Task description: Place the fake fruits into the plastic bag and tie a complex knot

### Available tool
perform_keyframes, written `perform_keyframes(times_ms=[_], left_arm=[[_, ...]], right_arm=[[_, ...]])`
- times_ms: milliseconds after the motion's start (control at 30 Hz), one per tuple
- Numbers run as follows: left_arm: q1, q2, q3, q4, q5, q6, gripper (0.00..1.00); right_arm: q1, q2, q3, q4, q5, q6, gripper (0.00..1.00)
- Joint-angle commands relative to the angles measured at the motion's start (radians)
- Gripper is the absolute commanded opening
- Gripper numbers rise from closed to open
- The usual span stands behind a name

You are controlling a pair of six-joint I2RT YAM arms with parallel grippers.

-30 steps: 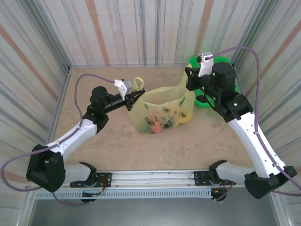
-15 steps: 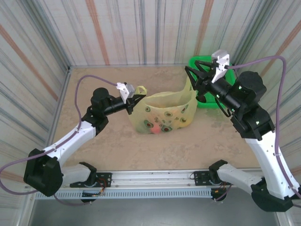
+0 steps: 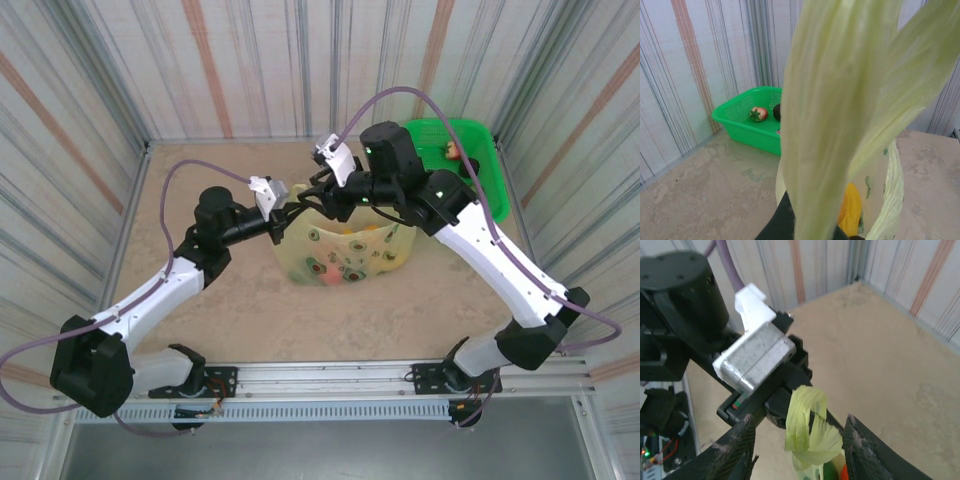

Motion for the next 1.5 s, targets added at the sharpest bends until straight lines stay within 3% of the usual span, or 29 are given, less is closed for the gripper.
perform_keyframes(times_ms=[0, 167, 567, 733, 933, 1067, 1467], left_arm=[[-0.005, -0.006, 0.015, -0.003, 0.012, 0.013, 0.03], [-0.007, -0.009, 0.015, -0.007, 0.012, 0.023, 0.06], [-0.064, -0.048, -0.033, 0.026, -0.102, 0.079, 0.15], [-0.063, -0.036, -0.058, 0.126, -0.14, 0.031, 0.19], [-0.064, -0.008, -0.078, 0.227, -0.128, -0.025, 0.35], [-0.066, -0.009, -0.086, 0.254, -0.131, -0.03, 0.38], [-0.079, 0.054, -0.058, 0.298, -0.121, -0.054, 0.29]], right_arm=[[0.009, 0.006, 0.056, -0.048, -0.008, -0.017, 0.39], [0.007, 0.0, 0.06, -0.012, 0.024, -0.005, 0.0], [-0.03, 0.075, 0.234, -0.051, -0.012, 0.327, 0.0], [-0.028, 0.092, 0.233, -0.061, -0.062, 0.355, 0.0], [-0.029, 0.084, 0.212, -0.038, -0.102, 0.374, 0.0], [-0.029, 0.086, 0.203, -0.022, -0.109, 0.394, 0.0], [-0.029, 0.082, 0.146, 0.079, -0.178, 0.459, 0.0]])
